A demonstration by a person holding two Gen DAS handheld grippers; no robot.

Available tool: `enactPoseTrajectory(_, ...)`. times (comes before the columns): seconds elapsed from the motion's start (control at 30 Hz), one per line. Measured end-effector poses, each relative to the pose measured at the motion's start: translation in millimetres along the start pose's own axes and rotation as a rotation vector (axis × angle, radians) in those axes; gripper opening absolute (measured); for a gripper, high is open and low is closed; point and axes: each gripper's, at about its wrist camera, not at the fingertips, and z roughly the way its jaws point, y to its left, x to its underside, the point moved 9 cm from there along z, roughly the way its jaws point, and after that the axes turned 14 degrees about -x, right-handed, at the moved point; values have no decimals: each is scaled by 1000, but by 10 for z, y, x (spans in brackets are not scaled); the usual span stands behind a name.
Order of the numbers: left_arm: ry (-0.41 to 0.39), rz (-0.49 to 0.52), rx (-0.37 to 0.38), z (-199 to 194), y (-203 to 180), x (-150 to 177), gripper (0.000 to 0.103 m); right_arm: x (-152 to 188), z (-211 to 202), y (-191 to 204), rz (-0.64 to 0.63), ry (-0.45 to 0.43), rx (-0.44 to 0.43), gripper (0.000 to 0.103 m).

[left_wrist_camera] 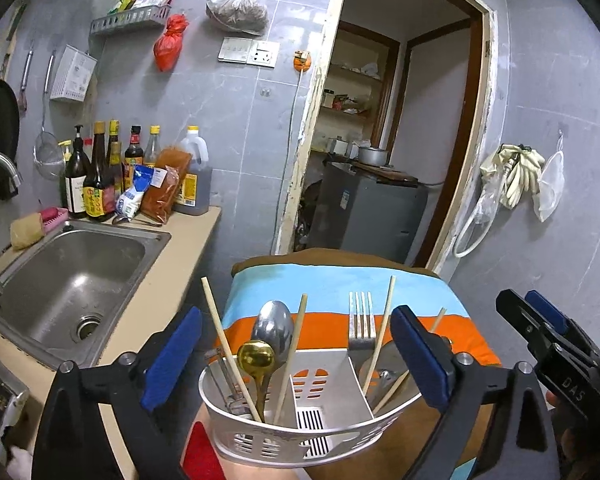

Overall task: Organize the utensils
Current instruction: 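Withdraw both tools up and back from the white caddy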

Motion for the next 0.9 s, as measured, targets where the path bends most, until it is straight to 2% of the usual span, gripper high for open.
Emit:
enactPoseTrajectory(0.13, -4, 3, -11, -15, -4, 4, 99, 30, -43, -26, -2, 9, 18, 88)
enactPoseTrajectory(0.3, -12, 22, -43, -42, -13, 41, 101, 57, -109, -83, -9, 30, 43, 91)
enactPoseTrajectory(0.43, -3, 56, -58, -90, -48, 105, 102, 66, -207, -154, -17, 44, 61, 99)
enactPoseTrajectory(0.73, 19, 82, -63, -346, -143, 293, 102, 112, -631, -359, -22, 72, 111, 100)
enactPoseTrajectory(0.9, 27, 76, -66, -631, -209, 394, 102, 119, -940, -446, -31, 77, 114, 101)
